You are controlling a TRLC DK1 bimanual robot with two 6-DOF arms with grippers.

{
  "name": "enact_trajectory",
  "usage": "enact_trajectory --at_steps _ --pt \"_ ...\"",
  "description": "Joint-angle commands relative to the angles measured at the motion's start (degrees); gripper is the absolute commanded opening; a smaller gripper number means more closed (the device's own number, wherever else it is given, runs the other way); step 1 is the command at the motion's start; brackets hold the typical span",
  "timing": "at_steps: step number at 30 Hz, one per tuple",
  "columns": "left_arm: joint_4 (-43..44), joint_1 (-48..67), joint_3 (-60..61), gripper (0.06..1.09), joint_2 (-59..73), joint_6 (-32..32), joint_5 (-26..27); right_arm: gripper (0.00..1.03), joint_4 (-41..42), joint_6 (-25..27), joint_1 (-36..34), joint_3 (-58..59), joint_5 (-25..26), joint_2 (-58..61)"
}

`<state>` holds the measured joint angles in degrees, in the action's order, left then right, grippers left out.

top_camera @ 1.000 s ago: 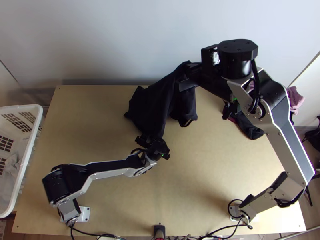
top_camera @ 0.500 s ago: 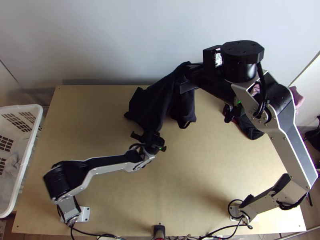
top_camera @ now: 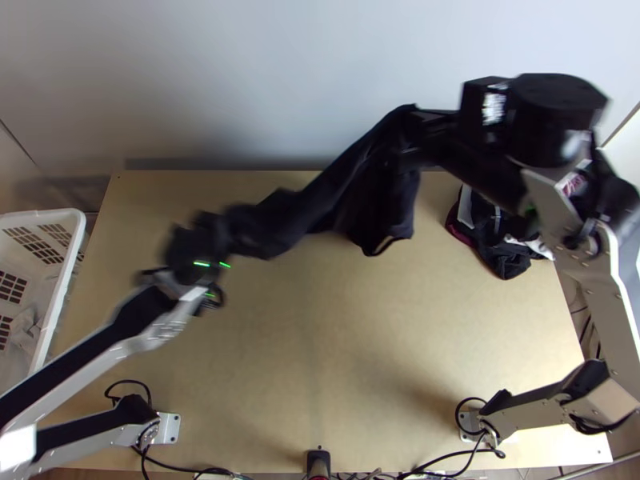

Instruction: Fold the t-shirt

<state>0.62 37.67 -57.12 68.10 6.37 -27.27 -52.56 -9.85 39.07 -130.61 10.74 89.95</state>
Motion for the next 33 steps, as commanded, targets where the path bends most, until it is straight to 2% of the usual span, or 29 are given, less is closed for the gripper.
enact_trajectory --at_steps 1,3,6,10,13,16,22,24,28,30,33 --pt "-5.02 -13.15 -8.79 0.1 -15.19 -0.66 5.03 0.03 2.63 0.27 -0.4 -0.7 0.07 -5.67" --pt "-5.11 -14.99 -11.7 0.1 -17.38 -0.75 7.23 0.03 4.48 0.35 -0.4 -2.02 0.07 -7.07" --pt "-5.9 -14.73 -15.21 0.1 -20.19 -0.83 7.67 0.03 4.48 0.0 -0.13 -2.99 -0.02 -9.53" --pt "-5.63 -14.64 -15.47 0.1 -24.41 2.42 9.16 0.03 1.14 -0.26 -0.66 -2.72 -0.46 -14.01" --pt "-5.46 -14.47 -13.19 0.1 -28.81 4.53 11.62 0.03 -1.67 -0.26 -1.1 -2.02 -4.24 -18.06" --pt "-6.6 -13.85 -12.31 0.1 -32.85 7.16 14.52 0.03 -5.72 -2.9 -1.8 -1.58 -8.98 -21.22" --pt "-10.82 -13.76 -15.12 0.1 -38.39 11.91 24.54 0.03 -11.25 -9.58 -6.2 0.7 -20.06 -27.2" --pt "-16.71 -13.76 -18.99 0.1 -38.48 16.83 28.23 0.03 -13.45 -10.28 -6.29 1.67 -23.14 -28.43" --pt "-23.47 -14.47 -23.38 0.1 -39.71 27.2 35.26 0.03 -13.71 -16.96 -10.5 1.06 -32.01 -29.13" --pt "-26.2 -17.19 -24.53 0.1 -40.67 33.27 41.33 0.03 -13.54 -18.63 -11.12 0.79 -34.65 -29.13" --pt "-28.66 -24.84 -24.7 0.1 -42.96 41.7 55.04 0.03 -13.63 -21.44 -11.82 0.79 -40.89 -29.04"
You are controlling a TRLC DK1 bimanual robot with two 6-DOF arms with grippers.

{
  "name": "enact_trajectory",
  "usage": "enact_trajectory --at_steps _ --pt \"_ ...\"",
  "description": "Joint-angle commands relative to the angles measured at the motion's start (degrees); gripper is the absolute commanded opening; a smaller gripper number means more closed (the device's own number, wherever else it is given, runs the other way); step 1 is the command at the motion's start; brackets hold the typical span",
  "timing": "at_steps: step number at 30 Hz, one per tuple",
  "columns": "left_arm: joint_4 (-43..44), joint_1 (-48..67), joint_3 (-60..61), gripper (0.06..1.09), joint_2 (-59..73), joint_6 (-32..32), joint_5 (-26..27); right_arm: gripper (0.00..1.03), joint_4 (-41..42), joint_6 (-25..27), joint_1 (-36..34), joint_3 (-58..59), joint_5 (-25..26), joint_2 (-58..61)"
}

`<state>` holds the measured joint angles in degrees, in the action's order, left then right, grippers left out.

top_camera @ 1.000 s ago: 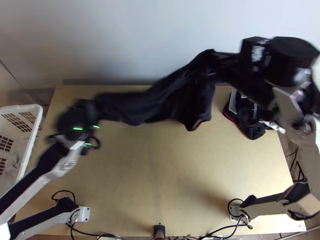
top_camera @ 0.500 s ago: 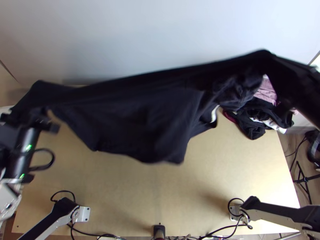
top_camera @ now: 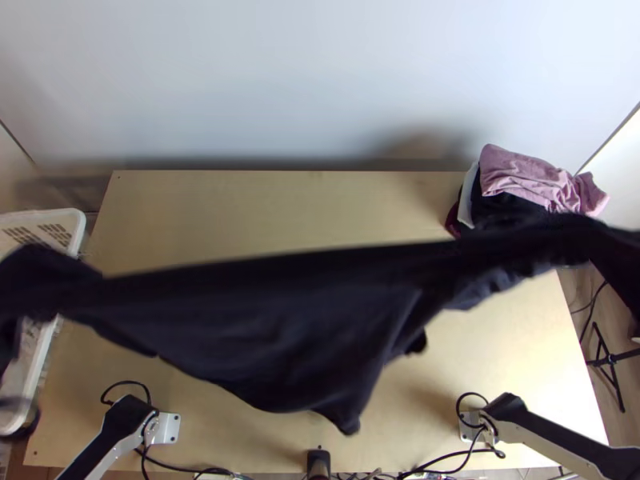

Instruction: Fold the t-shirt

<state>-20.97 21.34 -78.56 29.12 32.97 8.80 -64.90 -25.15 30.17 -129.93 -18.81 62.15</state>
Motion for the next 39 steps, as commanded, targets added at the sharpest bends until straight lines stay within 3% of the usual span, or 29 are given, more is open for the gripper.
enact_trajectory --at_steps 1,4,11,14,20,23,27,30,34,39 --pt "-7.5 -10.88 -3.0 0.1 -4.87 17.21 23.19 0.03 -1.54 -7.11 -3.19 0.2 -13.45 -1.33" --pt "-7.86 -13.43 -1.06 0.09 -7.85 20.73 30.05 0.03 -2.33 -8.43 -3.54 0.29 -16.0 -1.51" --pt "-7.33 -14.75 4.3 0.1 -10.76 20.99 29.79 0.03 -2.42 -9.31 -4.95 2.22 -16.26 -2.03" --pt "-6.19 -17.21 7.02 0.1 -8.73 19.68 28.64 0.03 -0.4 -8.16 -5.3 6.88 -13.89 -1.51" --pt "1.46 -22.31 17.57 0.1 -1.09 13.7 27.15 0.03 13.58 -6.23 -10.31 25.51 -10.02 -0.01" --pt "8.58 -24.95 24.69 0.09 4.63 10.53 27.06 0.03 24.74 -5.97 -12.42 40.19 -10.02 0.08" --pt "21.32 -24.68 32.25 0.1 14.29 7.37 22.58 0.03 38.45 -4.82 -12.68 53.73 -9.49 4.56" --pt "29.5 -23.1 34.53 0.1 24.14 2.98 18.54 0.03 43.81 -0.61 -13.47 55.92 -8.35 13.08" --pt "38.9 -23.1 33.48 0.1 40.31 -2.3 14.32 0.03 53.21 1.15 -17.52 54.52 -7.47 25.13" --pt "43.3 -22.31 26.27 0.1 57.1 -6.78 10.1 0.03 54.36 4.23 -19.63 42.57 -5.63 40.59"
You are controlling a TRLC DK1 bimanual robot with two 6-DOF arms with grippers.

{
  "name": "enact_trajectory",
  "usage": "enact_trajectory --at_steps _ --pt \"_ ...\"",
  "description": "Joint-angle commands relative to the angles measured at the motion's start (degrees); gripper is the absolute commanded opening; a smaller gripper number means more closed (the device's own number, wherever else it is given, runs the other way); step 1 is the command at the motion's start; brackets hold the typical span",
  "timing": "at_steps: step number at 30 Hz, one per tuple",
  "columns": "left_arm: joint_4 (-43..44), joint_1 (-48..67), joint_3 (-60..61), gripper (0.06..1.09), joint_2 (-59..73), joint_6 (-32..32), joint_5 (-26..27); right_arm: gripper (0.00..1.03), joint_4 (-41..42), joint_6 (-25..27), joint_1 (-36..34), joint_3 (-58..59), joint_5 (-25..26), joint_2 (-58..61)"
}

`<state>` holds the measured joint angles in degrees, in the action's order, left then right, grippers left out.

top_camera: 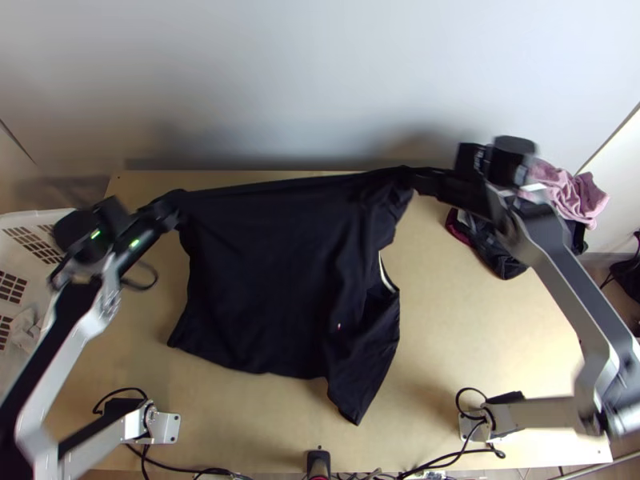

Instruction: Fold the t-shirt

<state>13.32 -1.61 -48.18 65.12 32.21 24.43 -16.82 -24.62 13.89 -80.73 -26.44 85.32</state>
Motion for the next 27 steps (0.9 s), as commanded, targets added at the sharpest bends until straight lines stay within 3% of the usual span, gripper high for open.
enact_trajectory --at_steps 1,8,14,19,23,27 --pt "9.62 0.99 -5.69 0.1 24.0 -6.54 -6.41 0.03 6.27 3.79 -3.69 -9.18 2.27 19.71" --pt "10.32 1.17 -16.5 0.1 38.41 -8.92 -11.86 0.03 5.13 4.06 -5.54 -22.28 4.55 29.99" --pt "10.23 0.02 -22.66 0.1 43.16 -8.74 -15.2 0.03 5.04 4.23 -5.63 -24.92 6.92 30.96" --pt "10.32 0.11 -22.57 0.1 42.46 -8.04 -18.1 0.03 5.74 5.64 -4.49 -23.07 10.44 29.03" --pt "11.73 0.2 -21.16 0.1 41.93 -8.65 -20.91 0.03 12.25 8.8 -3.17 -16.3 14.83 26.21" --pt "16.03 0.2 -17.82 0.1 41.75 -14.36 -21.44 0.03 17.7 12.23 -1.5 -9.89 18.0 23.49"
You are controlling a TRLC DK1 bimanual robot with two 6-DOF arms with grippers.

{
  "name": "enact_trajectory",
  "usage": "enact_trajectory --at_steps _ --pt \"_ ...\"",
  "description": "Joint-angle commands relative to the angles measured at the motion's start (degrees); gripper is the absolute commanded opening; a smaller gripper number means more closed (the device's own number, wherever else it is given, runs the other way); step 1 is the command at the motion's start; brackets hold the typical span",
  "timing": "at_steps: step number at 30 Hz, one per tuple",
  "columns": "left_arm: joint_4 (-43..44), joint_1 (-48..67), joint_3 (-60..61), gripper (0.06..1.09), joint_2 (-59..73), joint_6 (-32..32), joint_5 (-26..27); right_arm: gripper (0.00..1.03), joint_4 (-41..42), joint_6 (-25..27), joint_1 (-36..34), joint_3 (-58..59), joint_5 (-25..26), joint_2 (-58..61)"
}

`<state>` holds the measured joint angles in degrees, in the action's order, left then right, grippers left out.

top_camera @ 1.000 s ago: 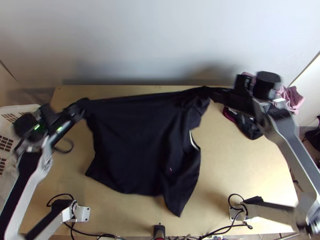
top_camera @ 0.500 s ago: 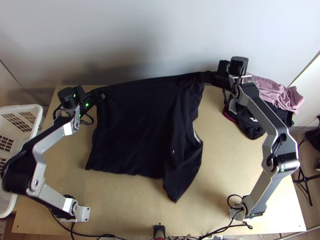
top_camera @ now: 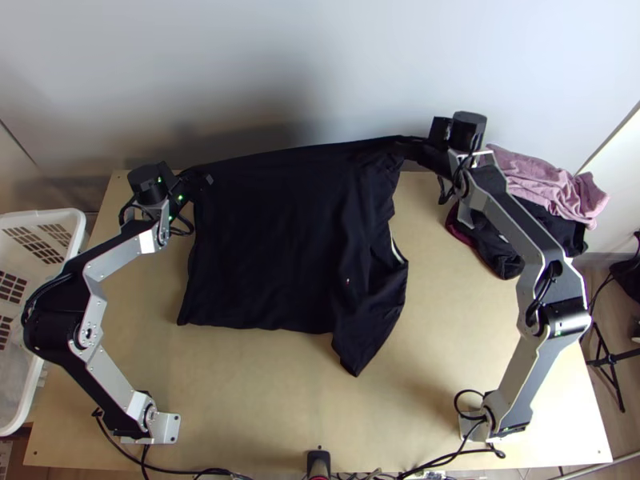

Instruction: Fold the t-shirt

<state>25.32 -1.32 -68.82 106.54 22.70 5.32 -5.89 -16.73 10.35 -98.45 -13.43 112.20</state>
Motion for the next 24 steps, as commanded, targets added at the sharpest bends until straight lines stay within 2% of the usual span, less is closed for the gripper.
enact_trajectory --at_steps 1,7,13,24 --pt "4.12 -0.08 4.04 0.1 -0.46 -6.0 -2.07 0.03 7.21 5.39 2.75 9.77 5.17 -4.54" --pt "3.86 1.59 15.99 0.1 -8.02 -15.76 4.35 0.03 7.65 9.96 6.44 24.71 5.52 -12.36" --pt "3.07 0.97 23.82 0.1 -11.62 -20.85 7.33 0.03 7.65 10.4 7.58 35.61 5.61 -17.37" --pt "0.78 0.71 32.34 0.1 -14.61 -23.14 9.09 0.03 3.52 11.11 12.85 48.36 5.52 -27.21"
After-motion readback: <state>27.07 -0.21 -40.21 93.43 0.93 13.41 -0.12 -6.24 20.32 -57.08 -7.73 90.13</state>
